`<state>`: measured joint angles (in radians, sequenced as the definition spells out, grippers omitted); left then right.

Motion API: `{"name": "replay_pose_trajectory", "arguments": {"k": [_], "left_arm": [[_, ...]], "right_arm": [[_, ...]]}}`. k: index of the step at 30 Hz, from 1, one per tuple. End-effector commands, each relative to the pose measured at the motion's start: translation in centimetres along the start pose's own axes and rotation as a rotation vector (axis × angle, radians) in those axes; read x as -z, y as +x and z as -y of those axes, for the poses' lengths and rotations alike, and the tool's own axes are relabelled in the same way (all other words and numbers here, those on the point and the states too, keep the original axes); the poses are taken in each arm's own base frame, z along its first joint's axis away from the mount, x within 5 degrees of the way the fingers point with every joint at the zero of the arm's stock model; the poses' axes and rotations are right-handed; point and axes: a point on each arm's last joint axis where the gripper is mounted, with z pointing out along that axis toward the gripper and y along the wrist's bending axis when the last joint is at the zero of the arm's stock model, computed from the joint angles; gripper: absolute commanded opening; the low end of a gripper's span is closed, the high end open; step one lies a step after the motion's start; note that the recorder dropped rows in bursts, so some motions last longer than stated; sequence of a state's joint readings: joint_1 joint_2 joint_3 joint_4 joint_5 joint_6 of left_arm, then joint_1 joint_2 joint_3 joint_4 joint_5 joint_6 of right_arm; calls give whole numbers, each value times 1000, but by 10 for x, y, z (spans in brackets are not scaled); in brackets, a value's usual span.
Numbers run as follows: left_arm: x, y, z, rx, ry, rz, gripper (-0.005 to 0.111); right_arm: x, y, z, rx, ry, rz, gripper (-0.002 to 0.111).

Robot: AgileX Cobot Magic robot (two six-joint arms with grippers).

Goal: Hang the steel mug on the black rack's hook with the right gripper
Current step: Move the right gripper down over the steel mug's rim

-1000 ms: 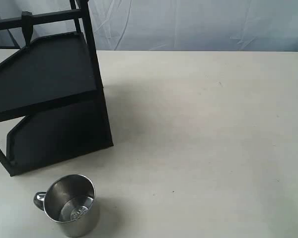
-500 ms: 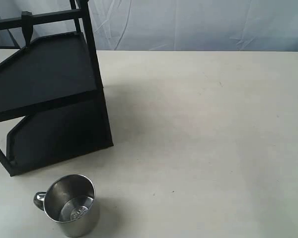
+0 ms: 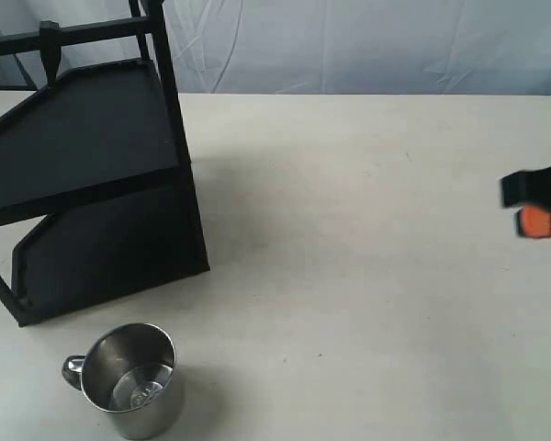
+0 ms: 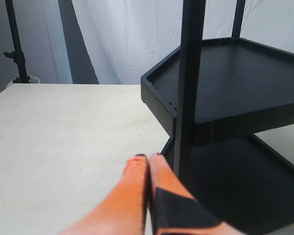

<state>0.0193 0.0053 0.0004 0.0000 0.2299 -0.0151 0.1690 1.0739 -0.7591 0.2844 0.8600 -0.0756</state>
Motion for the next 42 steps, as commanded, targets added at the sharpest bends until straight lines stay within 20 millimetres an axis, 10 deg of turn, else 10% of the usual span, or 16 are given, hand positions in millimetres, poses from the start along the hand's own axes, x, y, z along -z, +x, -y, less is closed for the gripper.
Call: {"name": "replay_pose_trajectory", "arguments": {"k": [1,11,19,42], "left_arm": [[0,0,0,2,1,5,2],[0,0,0,2,1,5,2],[0,0,0,2,1,5,2],[0,0,0,2,1,5,2]], "right_arm": [[-48,0,-36,66,-102,-195,-1],[-90,12,-112,302,-387,-404,2],[-104,-9,-144,268,-559,-368,64],[-182,15,-220,322,-509,-481,58]]}}
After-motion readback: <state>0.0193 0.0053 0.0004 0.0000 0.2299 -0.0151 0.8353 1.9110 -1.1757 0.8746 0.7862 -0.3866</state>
